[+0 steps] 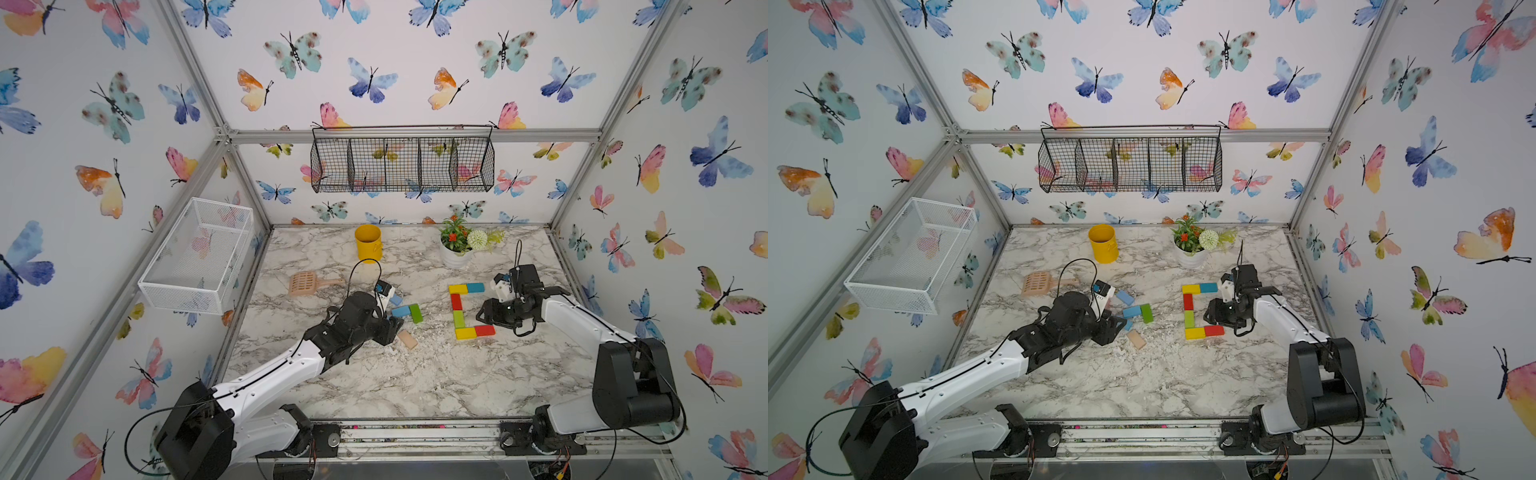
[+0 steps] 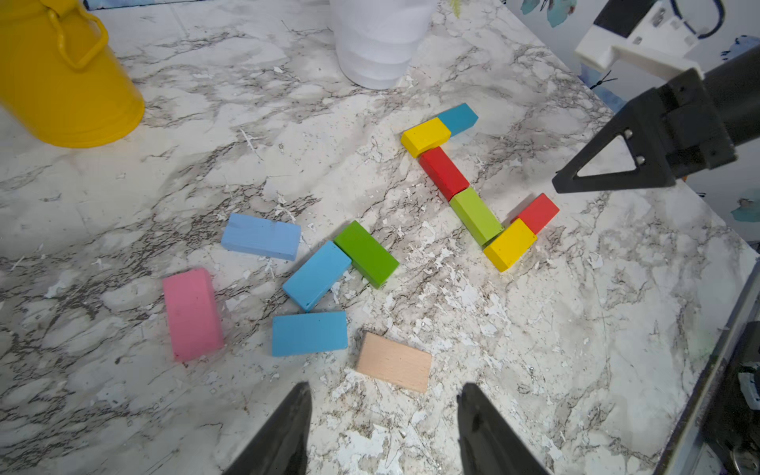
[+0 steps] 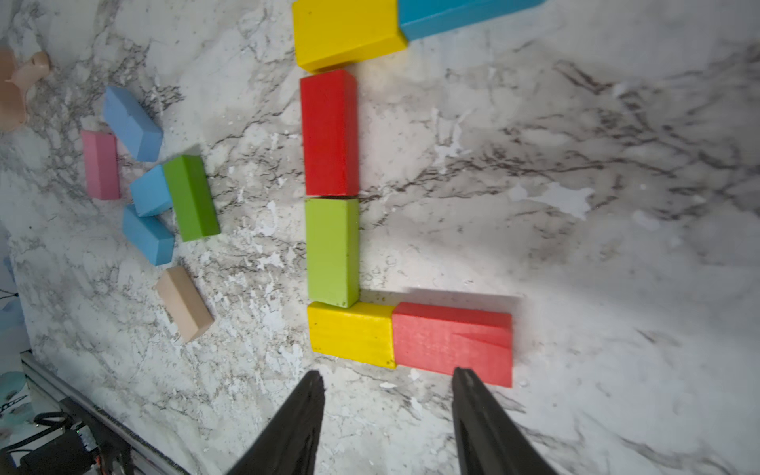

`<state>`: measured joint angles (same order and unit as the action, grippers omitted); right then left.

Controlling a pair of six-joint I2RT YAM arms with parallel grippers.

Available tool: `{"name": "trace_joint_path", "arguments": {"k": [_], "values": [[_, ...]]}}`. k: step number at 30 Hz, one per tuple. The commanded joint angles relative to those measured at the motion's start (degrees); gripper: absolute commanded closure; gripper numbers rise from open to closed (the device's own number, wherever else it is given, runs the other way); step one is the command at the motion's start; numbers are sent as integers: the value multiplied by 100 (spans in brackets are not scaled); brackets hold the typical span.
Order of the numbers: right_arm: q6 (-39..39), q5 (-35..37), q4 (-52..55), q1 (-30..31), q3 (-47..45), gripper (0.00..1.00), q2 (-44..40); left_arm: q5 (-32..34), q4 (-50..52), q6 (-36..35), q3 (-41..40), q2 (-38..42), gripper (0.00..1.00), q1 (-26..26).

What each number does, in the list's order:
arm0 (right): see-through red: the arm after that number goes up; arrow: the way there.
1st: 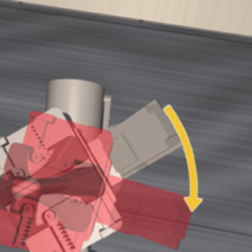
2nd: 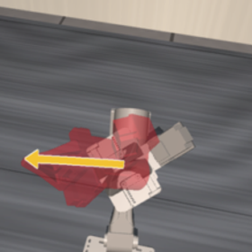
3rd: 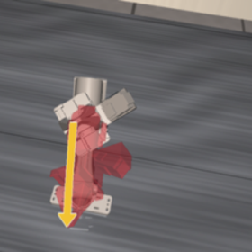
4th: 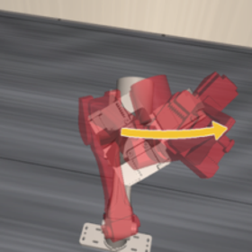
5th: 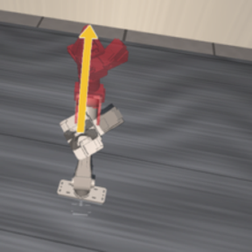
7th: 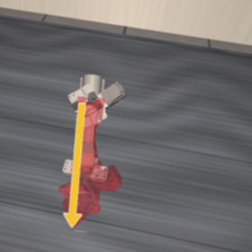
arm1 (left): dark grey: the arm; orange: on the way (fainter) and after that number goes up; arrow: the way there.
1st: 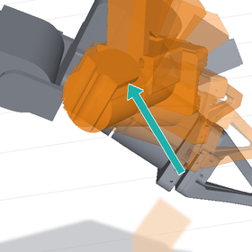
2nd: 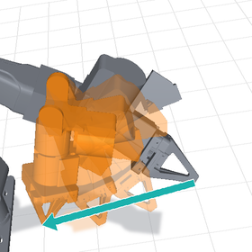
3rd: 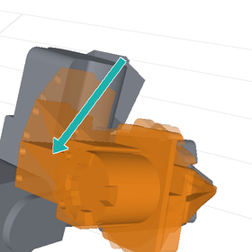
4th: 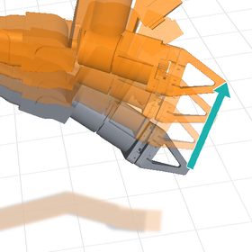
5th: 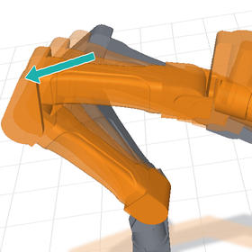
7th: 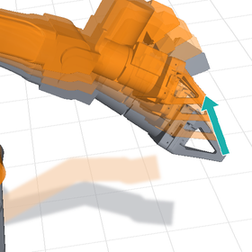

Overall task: Assemble the letter c with building blocks
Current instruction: Assemble the building block at the center of the board, then pick up the building block from the center of the board.

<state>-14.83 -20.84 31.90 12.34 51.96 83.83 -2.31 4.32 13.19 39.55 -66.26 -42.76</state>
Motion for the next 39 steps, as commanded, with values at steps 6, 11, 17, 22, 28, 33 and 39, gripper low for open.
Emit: {"name": "trace_joint_path", "arguments": {"k": [6, 11, 17, 22, 28, 33, 39], "values": [[-477, 106, 42, 939, 598, 41, 162, 1015, 481, 596, 79, 165, 36, -37], [-669, 132, -85, 1420, 772, 40, 291, 1557, 914, 1105, 63, 245, 30, -25], [-802, 150, -222, 1860, 794, 43, 392, 2248, 1318, 1645, 99, 258, 34, -20], [-745, 207, -64, 2028, 903, 43, 364, 2655, 1738, 1967, 152, 266, 34, 169], [-597, 199, 62, 2044, 880, 41, 169, 1749, 1706, 1457, 229, 175, 34, 748], [-430, 204, 108, 2046, 951, 41, 258, 1106, 1760, 633, 671, -247, 32, 1216], [-328, 150, 45, 2045, 1117, 39, 525, 870, 1896, -248, 1320, -972, 32, 1375]]}}
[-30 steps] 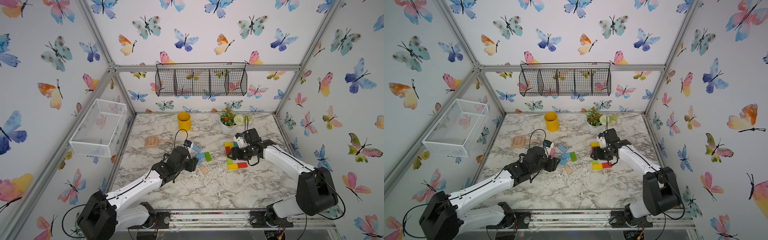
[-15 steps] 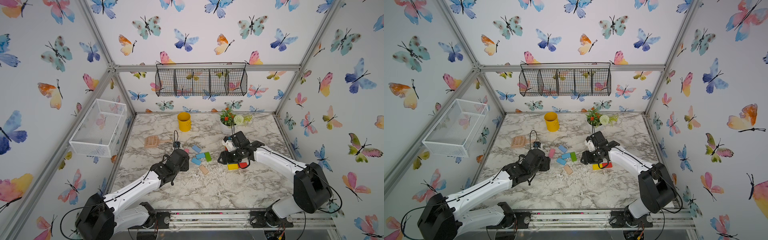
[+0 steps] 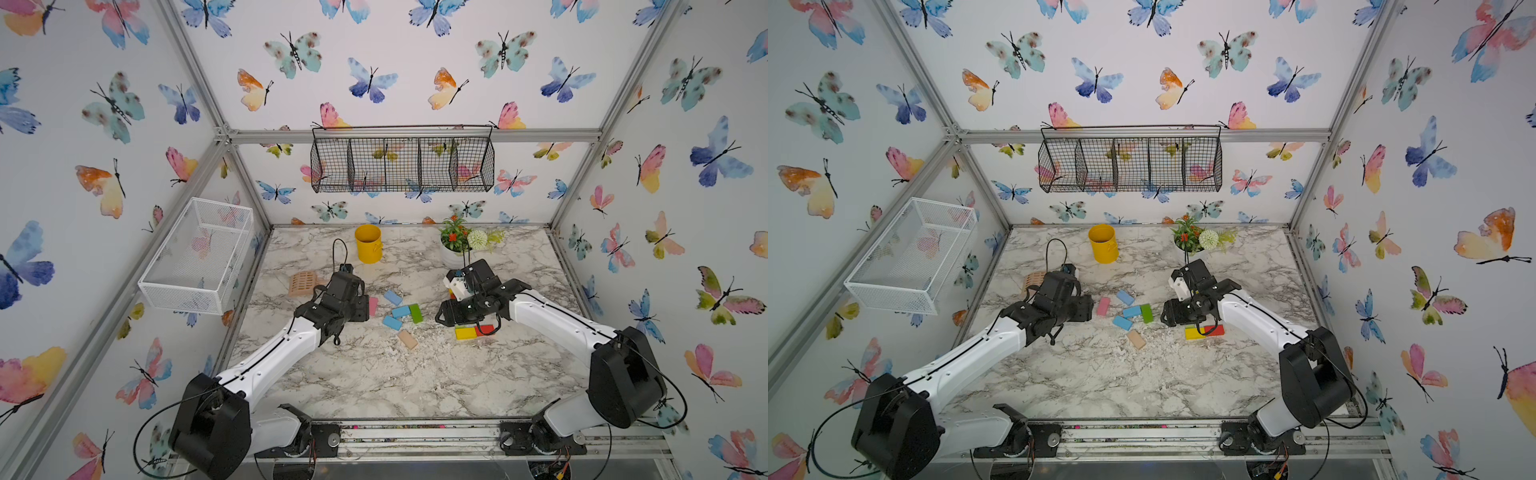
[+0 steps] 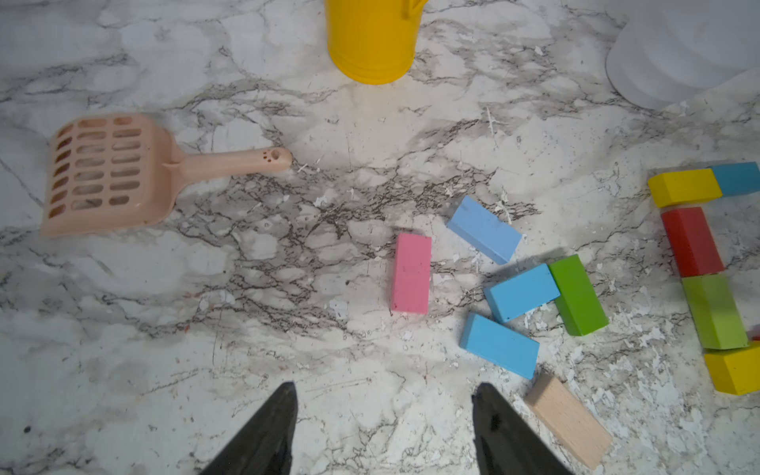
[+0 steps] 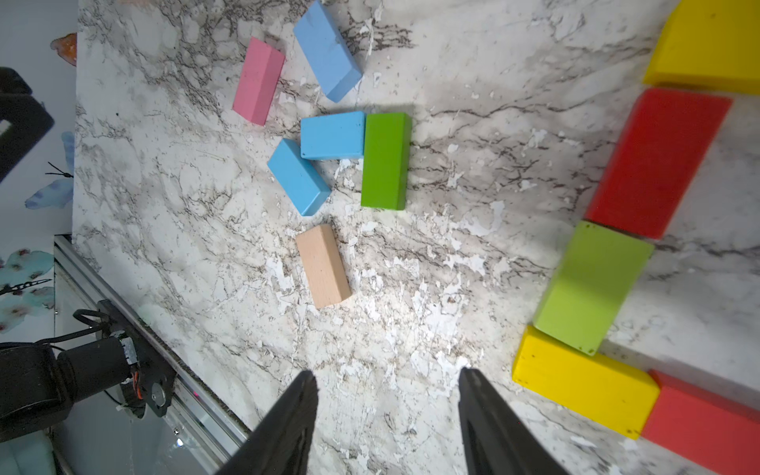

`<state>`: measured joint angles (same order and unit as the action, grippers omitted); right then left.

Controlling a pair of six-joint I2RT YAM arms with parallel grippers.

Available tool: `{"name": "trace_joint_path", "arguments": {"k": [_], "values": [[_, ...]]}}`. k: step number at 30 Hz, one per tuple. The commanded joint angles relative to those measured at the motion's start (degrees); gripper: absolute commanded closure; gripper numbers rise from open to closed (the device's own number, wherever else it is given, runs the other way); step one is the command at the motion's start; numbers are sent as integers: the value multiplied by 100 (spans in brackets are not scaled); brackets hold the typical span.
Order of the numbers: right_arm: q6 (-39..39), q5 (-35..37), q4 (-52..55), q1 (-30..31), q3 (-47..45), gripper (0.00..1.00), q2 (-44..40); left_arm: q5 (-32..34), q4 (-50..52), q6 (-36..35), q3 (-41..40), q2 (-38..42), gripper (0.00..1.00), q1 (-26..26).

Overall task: Assemble the letter c with building blocks
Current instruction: Pick up the building block from the center of the board.

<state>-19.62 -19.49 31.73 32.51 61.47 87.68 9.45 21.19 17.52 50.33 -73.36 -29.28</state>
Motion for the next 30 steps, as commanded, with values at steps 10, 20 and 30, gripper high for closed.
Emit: {"name": "trace_joint_path", "arguments": {"k": [10, 20, 30], "values": [[195, -46, 6, 28, 470, 34, 395, -448, 412, -1257, 906, -1334, 40, 219], [37, -366, -310, 28, 357, 34, 710, -1069, 457, -1752, 997, -1869, 37, 241], [80, -415, -272, 36, 368, 34, 680, -988, 586, -1862, 1456, -2791, 36, 257]]}}
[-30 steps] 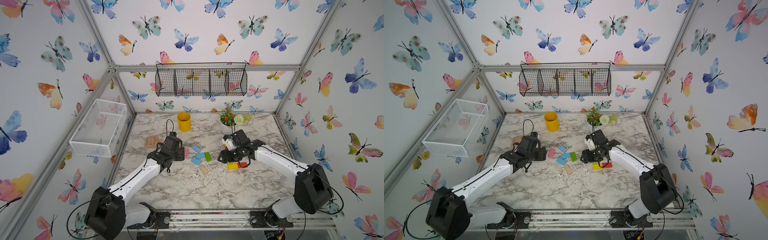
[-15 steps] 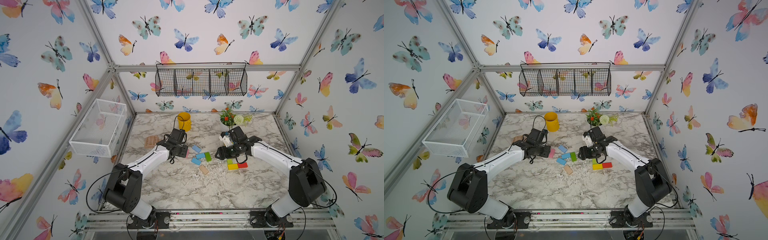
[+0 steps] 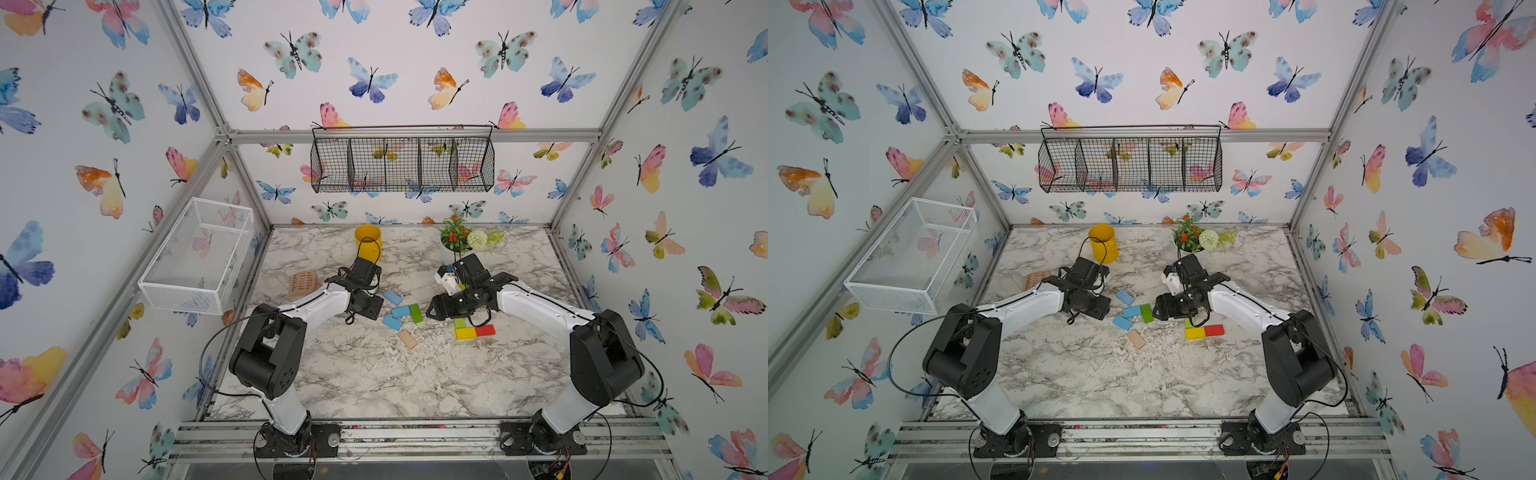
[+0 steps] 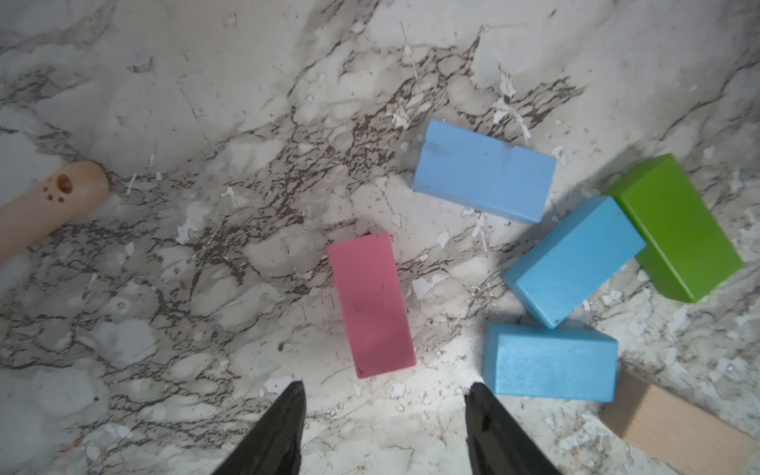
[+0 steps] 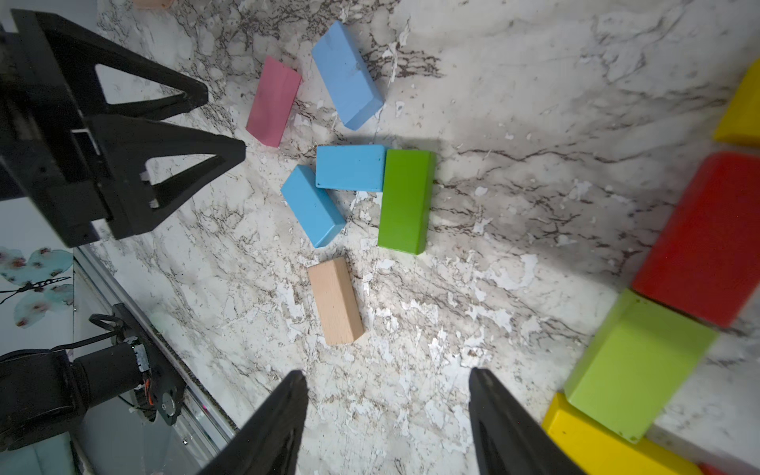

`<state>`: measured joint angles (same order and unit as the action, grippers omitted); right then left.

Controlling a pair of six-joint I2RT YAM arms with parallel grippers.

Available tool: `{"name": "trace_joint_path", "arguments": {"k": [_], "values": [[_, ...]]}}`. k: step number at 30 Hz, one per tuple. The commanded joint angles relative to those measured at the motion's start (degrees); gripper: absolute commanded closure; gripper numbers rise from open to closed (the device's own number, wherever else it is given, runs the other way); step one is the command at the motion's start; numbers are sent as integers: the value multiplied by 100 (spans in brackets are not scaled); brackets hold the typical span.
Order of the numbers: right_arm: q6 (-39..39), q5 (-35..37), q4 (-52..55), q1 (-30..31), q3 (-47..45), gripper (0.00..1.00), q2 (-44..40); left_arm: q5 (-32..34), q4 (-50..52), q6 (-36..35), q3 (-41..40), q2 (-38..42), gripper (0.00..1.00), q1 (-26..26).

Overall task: Assemble the letter c with building blocks
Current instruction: Pick up the building block from the center of the board.

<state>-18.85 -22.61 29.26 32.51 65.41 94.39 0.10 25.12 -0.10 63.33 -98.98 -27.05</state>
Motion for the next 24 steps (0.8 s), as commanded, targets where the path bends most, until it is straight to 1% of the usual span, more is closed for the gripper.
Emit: {"name": "trace_joint_path", "arguments": {"k": [1, 6, 10, 14, 21, 24], "values": [[13, -112, -29, 35, -32, 34, 9, -22, 210, -111, 213, -316, 37, 36], [56, -146, -27, 27, -54, 34, 9, 244, 300, -195, 438, -549, 39, 51], [92, -147, -8, 34, -70, 34, -8, 86, 400, -224, 620, -686, 41, 86], [117, -147, -6, 26, -79, 35, -25, 39, 526, -194, 790, -870, 45, 94], [111, -130, 4, 27, -118, 35, -113, -31, 739, -134, 995, -1160, 46, 111], [93, -121, -8, 34, -163, 35, -174, -134, 757, -94, 1032, -1212, 50, 134]]}}
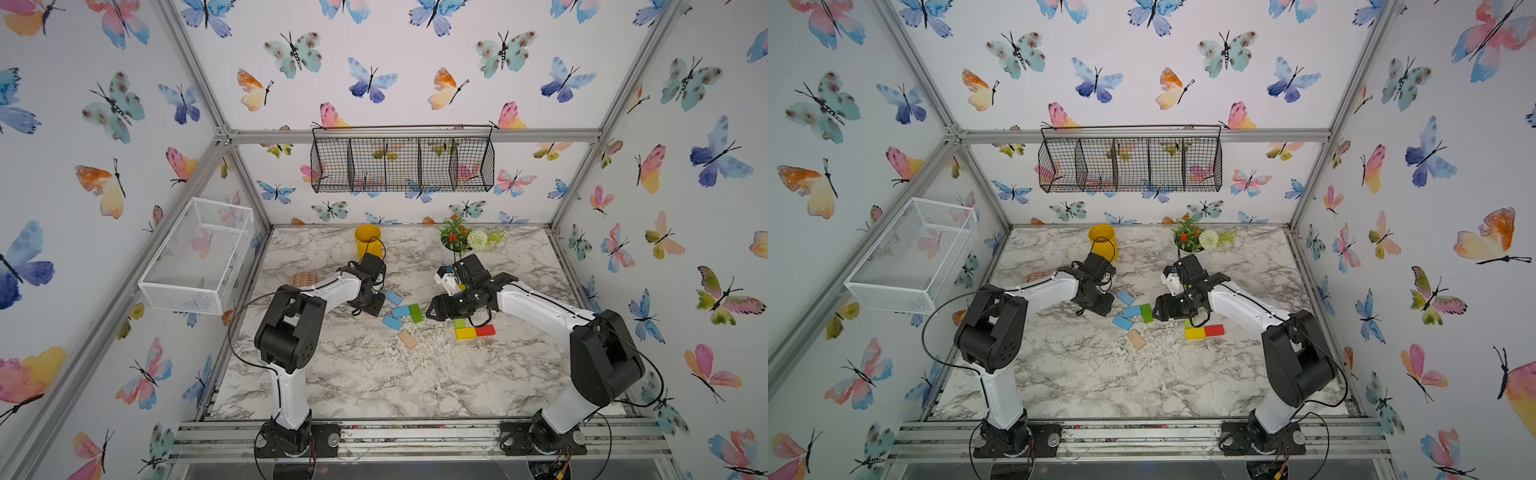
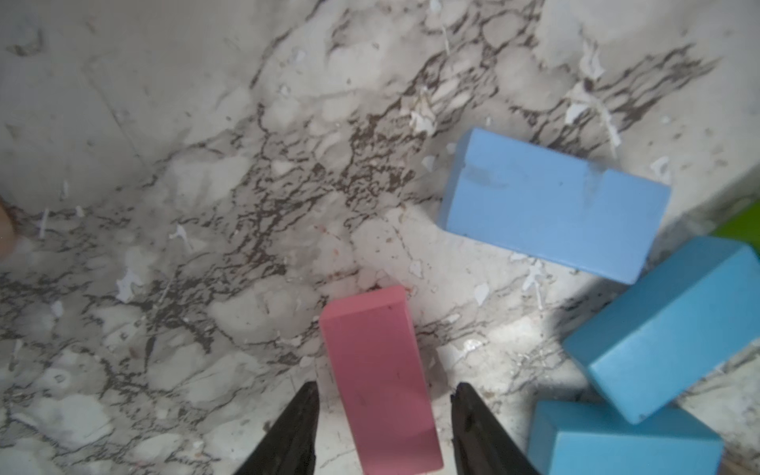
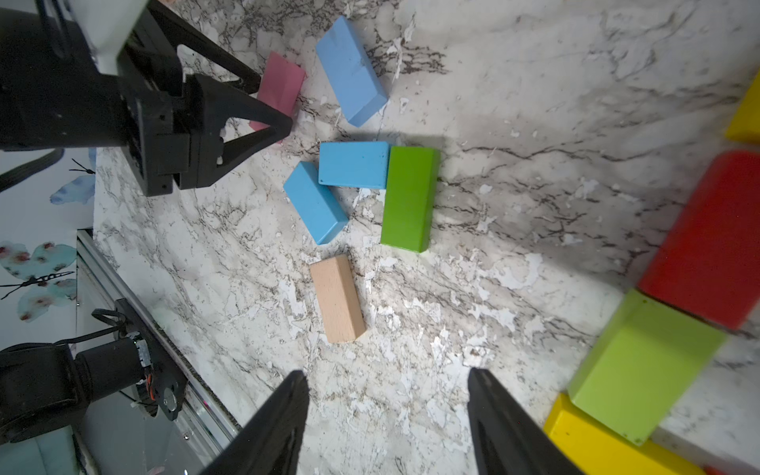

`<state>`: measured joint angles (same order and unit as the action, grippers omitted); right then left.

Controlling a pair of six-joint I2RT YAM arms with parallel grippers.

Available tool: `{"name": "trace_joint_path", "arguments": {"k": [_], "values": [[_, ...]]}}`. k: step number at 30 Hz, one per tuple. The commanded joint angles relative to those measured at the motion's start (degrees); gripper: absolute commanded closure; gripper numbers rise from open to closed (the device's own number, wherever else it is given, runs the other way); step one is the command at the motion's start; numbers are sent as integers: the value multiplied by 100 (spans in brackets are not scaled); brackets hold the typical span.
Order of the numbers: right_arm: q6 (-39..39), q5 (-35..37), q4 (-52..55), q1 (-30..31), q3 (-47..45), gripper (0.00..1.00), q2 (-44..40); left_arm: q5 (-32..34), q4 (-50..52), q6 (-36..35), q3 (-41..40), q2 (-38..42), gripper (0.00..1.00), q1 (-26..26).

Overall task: Assemble the letter c with building blocks
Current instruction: Pick up the building block from the center of the board.

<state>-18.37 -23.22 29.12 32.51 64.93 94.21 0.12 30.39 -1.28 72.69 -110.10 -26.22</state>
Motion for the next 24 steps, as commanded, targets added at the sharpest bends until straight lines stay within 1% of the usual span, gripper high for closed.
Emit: {"name": "trace_joint_path", "arguments": {"k": [1, 6, 9, 13, 20, 24], "values": [[36, -51, -3, 26, -136, 35, -179, -165, 230, 44, 97, -99, 52, 52], [1, -43, -14, 33, -172, 35, -210, -311, 230, 171, 11, -51, 58, 48], [-26, -49, -39, 26, -164, 35, -195, -416, 214, 389, -115, 34, 61, 55], [-77, -118, -83, 30, -104, 35, -132, -363, 32, 944, -441, 319, 68, 50], [-145, -147, -102, 27, -106, 35, -242, -324, -90, 1724, -971, 819, 72, 12], [-232, -164, -161, 33, -267, 35, -418, -184, -187, 2268, -1312, 1133, 76, -131]]}}
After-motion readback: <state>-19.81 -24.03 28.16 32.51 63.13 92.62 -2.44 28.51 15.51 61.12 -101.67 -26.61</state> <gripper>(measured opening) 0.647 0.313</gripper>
